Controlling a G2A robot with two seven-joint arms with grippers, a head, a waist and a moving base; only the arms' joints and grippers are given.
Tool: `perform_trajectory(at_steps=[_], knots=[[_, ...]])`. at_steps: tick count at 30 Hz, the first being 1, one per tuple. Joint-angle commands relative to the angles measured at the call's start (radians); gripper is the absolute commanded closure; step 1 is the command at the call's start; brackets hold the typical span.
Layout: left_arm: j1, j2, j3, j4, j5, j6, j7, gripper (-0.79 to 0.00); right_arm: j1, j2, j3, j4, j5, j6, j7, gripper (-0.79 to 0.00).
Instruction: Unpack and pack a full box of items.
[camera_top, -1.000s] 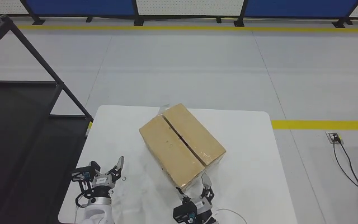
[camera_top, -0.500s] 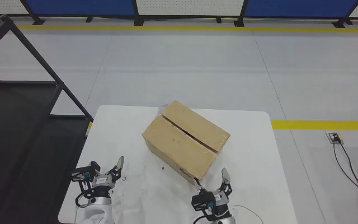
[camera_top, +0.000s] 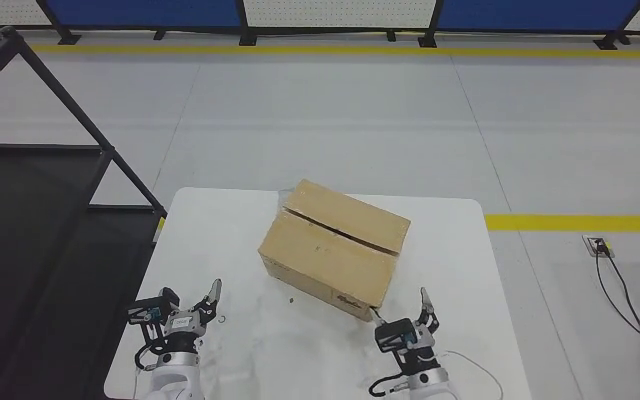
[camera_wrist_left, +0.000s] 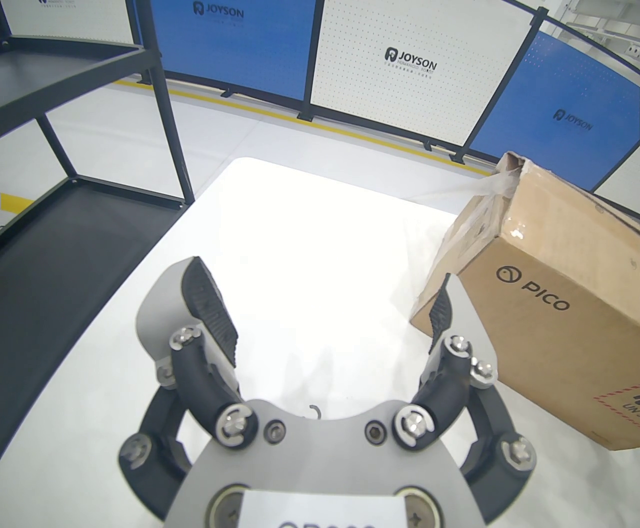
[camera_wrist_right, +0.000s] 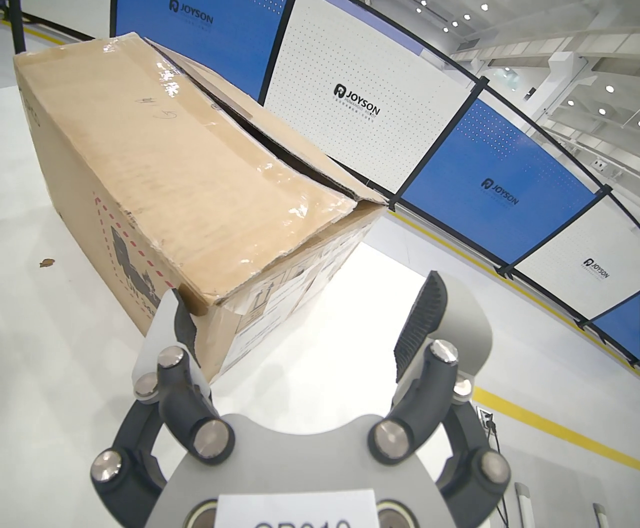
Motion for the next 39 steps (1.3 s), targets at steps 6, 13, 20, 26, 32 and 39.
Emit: perform_trajectory(at_steps=[6, 13, 20, 26, 32, 39], knots=[[0.0, 0.0, 0.0, 0.0, 0.0, 0.0, 0.0, -0.785, -0.018, 0.011, 0.084, -0.041, 0.037, -0.089, 0.022, -0.785], [0.0, 0.0, 0.0, 0.0, 0.0, 0.0, 0.0, -0.785, -0.058, 0.032, 0.195, -0.108, 0.191, -0.359, -0.024, -0.785], [0.0, 0.0, 0.0, 0.0, 0.0, 0.0, 0.0, -0.785, -0.073, 0.04, 0.218, -0.14, 0.199, -0.45, -0.04, -0.785], [0.005, 0.002, -0.002, -0.007, 0.015, -0.037, -0.007, -0.785, -0.062, 0.04, 0.206, -0.155, 0.206, -0.474, -0.023, -0.785], [-0.027, -0.008, 0.016, 0.017, 0.022, -0.011, 0.04, -0.785, 0.029, 0.033, 0.235, -0.134, 0.515, -0.541, 0.146, -0.785], [-0.04, -0.018, 0.046, 0.005, 0.017, 0.009, 0.083, -0.785, 0.15, 0.042, 0.315, -0.047, 0.933, -0.688, 0.457, -0.785]])
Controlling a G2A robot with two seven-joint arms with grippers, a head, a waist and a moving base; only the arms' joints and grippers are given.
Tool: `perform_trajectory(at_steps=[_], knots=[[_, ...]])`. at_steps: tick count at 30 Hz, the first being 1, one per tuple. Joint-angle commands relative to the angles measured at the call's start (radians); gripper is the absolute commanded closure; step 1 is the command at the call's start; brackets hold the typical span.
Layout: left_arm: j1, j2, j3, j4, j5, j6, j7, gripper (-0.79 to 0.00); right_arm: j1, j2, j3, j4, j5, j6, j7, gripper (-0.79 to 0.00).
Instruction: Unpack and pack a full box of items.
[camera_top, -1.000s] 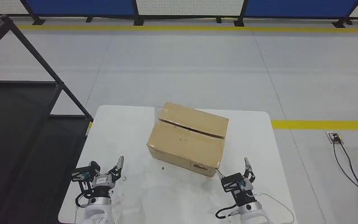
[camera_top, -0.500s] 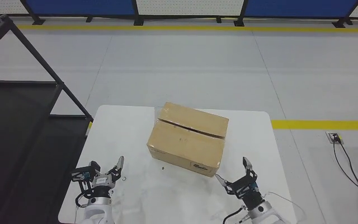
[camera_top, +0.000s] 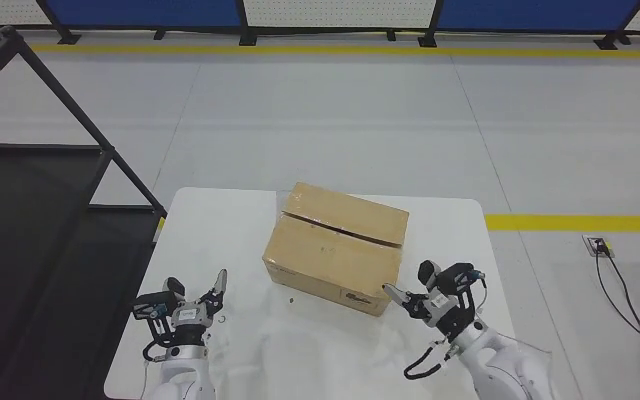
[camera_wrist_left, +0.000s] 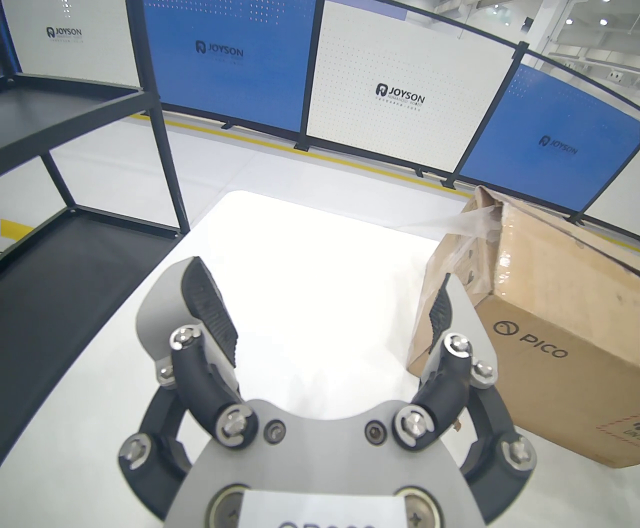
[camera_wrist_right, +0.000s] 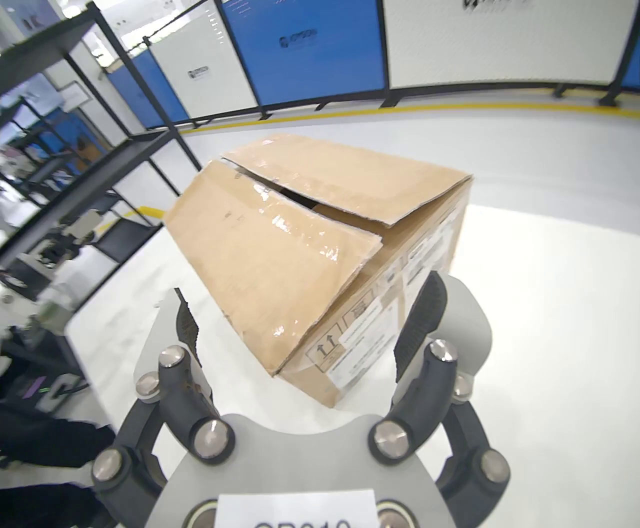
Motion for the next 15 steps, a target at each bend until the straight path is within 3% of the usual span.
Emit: perform_trajectory(at_steps=[1, 10, 15], knots=[[0.001, 0.0, -0.001, 0.0, -0.001, -0.001, -0.001, -0.785, 0.001, 0.0, 0.001, -0.001, -0.034, 0.008, 0.002, -0.785], [-0.005, -0.001, -0.002, -0.002, -0.016, -0.016, -0.021, -0.785, 0.003, -0.001, -0.008, 0.005, -0.011, 0.013, 0.001, -0.785], [-0.038, -0.008, 0.005, 0.007, -0.016, 0.009, -0.015, -0.785, 0.09, -0.002, -0.004, 0.099, 0.26, 0.026, 0.108, -0.785]])
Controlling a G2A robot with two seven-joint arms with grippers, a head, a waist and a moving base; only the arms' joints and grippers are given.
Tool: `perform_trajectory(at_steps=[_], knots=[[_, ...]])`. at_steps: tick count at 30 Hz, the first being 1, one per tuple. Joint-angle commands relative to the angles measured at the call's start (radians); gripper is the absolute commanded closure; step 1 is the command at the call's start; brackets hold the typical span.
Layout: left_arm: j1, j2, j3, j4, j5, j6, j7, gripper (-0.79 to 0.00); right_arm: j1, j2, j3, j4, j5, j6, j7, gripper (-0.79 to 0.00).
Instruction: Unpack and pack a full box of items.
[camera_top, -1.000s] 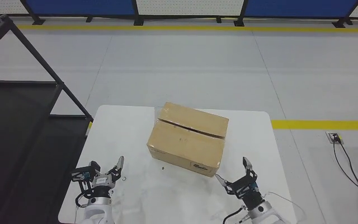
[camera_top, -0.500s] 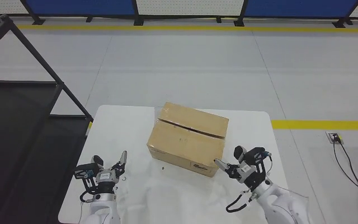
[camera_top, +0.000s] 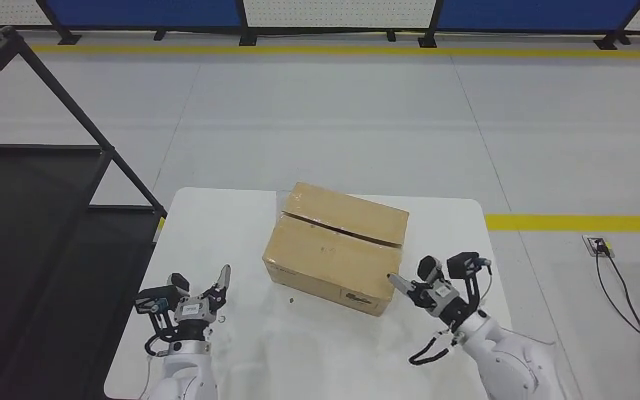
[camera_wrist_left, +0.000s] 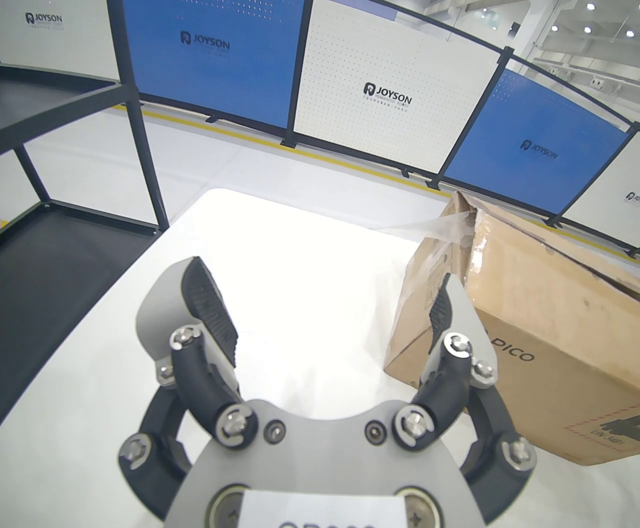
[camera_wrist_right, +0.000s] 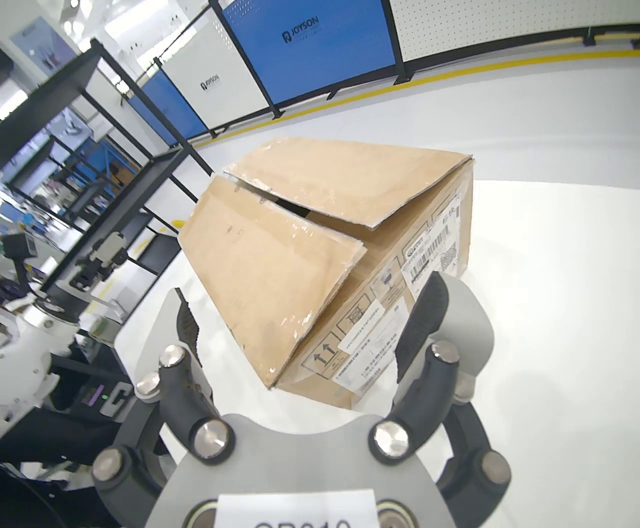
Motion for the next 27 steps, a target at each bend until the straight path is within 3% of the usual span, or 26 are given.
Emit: perform_trajectory(at_steps=[1, 8, 17, 19, 23, 24, 25, 27], knots=[[-0.007, -0.003, 0.003, 0.01, 0.007, 0.011, 0.018, -0.785, 0.034, 0.002, 0.011, 0.033, 0.114, 0.004, 0.068, -0.785], [-0.009, -0.011, 0.003, 0.033, -0.009, 0.009, 0.045, -0.785, 0.146, 0.016, 0.037, 0.143, 0.446, 0.04, 0.37, -0.785], [-0.011, -0.018, 0.0, 0.042, -0.009, 0.01, 0.054, -0.785, 0.22, 0.025, 0.009, 0.221, 0.496, 0.06, 0.418, -0.776], [-0.011, -0.019, -0.002, 0.045, -0.006, 0.009, 0.055, -0.785, 0.233, 0.025, -0.004, 0.234, 0.504, 0.064, 0.418, -0.674], [-0.011, -0.021, -0.01, 0.051, -0.008, 0.004, 0.061, -0.785, 0.25, 0.027, -0.023, 0.255, 0.522, 0.061, 0.421, -0.613], [-0.011, -0.022, -0.012, 0.052, -0.007, 0.003, 0.061, -0.785, 0.252, 0.027, -0.028, 0.257, 0.528, 0.059, 0.424, -0.536], [-0.01, -0.022, -0.013, 0.053, -0.007, 0.001, 0.062, -0.785, 0.254, 0.028, -0.031, 0.259, 0.532, 0.057, 0.424, -0.403], [-0.008, -0.023, -0.018, 0.054, -0.008, -0.001, 0.063, -0.785, 0.256, 0.029, -0.038, 0.259, 0.537, 0.054, 0.425, -0.372]])
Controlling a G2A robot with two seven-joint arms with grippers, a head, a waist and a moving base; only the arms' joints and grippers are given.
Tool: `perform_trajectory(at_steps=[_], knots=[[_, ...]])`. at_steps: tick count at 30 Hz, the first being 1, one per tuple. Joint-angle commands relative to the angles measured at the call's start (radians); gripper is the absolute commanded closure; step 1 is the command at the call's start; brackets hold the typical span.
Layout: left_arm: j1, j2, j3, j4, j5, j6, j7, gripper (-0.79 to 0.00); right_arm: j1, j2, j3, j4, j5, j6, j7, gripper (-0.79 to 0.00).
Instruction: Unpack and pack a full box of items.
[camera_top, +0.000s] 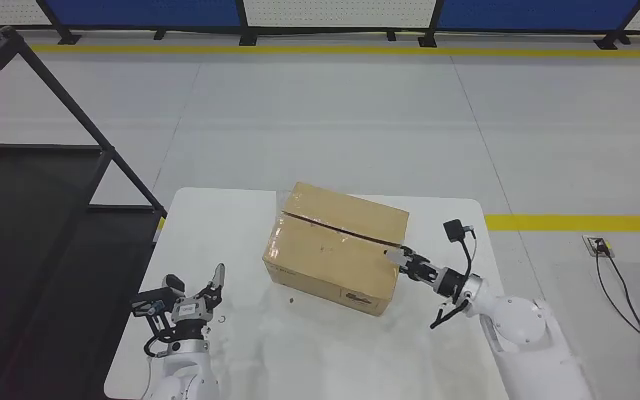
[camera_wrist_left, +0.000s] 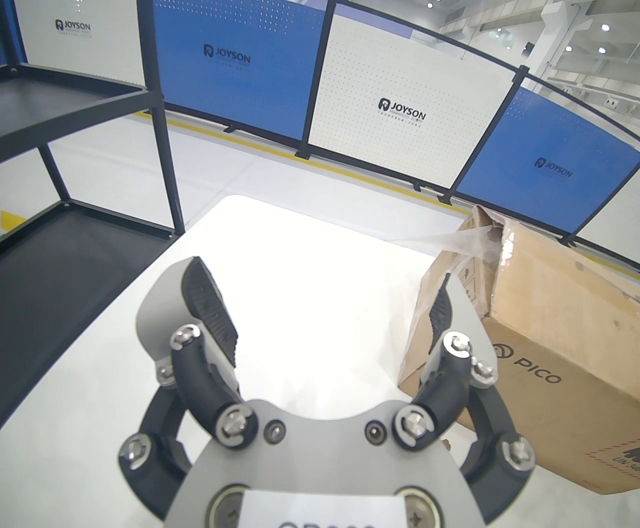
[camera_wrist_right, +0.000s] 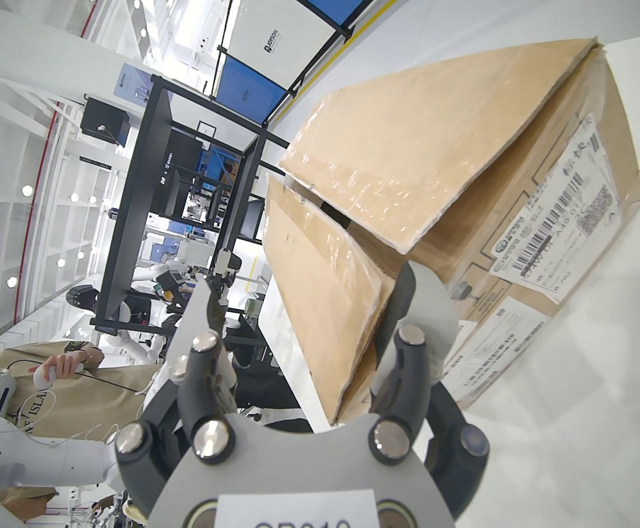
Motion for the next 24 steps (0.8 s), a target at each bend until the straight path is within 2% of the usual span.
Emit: perform_trajectory(at_steps=[1, 8, 10, 12, 13, 14, 24], knots=[[0.002, -0.001, -0.003, 0.0, 0.0, -0.003, 0.0, -0.785, 0.002, 0.001, -0.006, 0.001, 0.007, -0.002, 0.002, -0.354], [0.007, -0.004, -0.016, -0.004, 0.004, -0.011, 0.001, -0.785, 0.011, 0.005, -0.04, 0.016, -0.003, -0.012, 0.001, -0.311], [0.009, -0.005, -0.019, -0.003, 0.004, -0.013, 0.0, -0.785, 0.011, 0.006, -0.048, 0.018, -0.007, -0.019, -0.001, -0.274], [0.009, -0.005, -0.022, -0.002, 0.007, -0.015, -0.001, -0.785, 0.01, 0.008, -0.055, 0.021, -0.006, -0.025, -0.002, -0.151], [0.009, -0.006, -0.024, -0.002, 0.006, -0.016, -0.001, -0.785, 0.01, 0.008, -0.057, 0.022, -0.005, -0.029, -0.001, -0.031], [0.009, -0.006, -0.025, -0.001, 0.005, -0.017, 0.0, -0.785, 0.009, 0.009, -0.06, 0.021, -0.001, -0.036, 0.002, 0.0], [-0.002, -0.011, -0.042, 0.017, 0.001, -0.024, -0.006, -0.785, -0.013, 0.024, -0.066, 0.015, 0.055, -0.125, 0.074, 0.0]])
